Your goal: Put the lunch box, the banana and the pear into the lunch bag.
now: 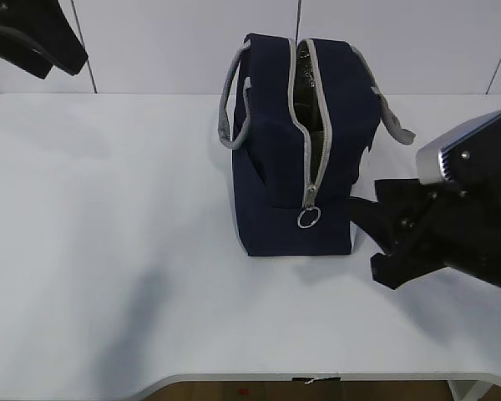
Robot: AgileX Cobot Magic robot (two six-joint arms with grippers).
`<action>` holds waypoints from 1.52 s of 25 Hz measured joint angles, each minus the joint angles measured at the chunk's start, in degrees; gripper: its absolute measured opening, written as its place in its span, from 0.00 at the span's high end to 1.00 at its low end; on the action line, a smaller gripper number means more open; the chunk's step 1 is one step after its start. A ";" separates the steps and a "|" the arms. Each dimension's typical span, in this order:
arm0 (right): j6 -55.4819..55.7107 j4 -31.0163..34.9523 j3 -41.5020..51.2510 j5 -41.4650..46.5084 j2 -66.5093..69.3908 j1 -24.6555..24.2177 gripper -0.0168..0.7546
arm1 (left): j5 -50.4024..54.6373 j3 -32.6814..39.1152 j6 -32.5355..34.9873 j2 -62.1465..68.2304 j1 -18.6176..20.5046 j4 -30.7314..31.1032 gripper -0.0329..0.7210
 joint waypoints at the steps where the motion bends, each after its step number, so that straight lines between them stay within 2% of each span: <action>1: 0.88 -2.45 0.00 -2.58 1.60 0.00 0.53 | 0.00 0.00 0.00 0.00 0.00 0.00 0.46; 4: 2.12 -5.36 0.00 -9.29 6.32 0.00 0.53 | 0.00 0.00 0.00 0.00 0.00 0.00 0.46; 13: 2.74 -5.98 -0.13 -17.42 17.96 0.00 0.53 | 0.00 0.00 0.00 0.00 0.00 0.00 0.46; 27: 2.94 -5.98 -8.18 -18.12 27.98 0.00 0.53 | 0.00 0.00 -0.09 0.00 0.00 0.00 0.46; 32: 2.94 -5.98 -8.47 -18.12 28.30 0.00 0.53 | 0.00 0.00 -0.09 0.00 0.00 0.00 0.46; 38: 2.94 -3.07 -8.47 -18.77 28.99 0.00 0.54 | 0.00 0.00 -0.09 0.00 0.00 0.00 0.46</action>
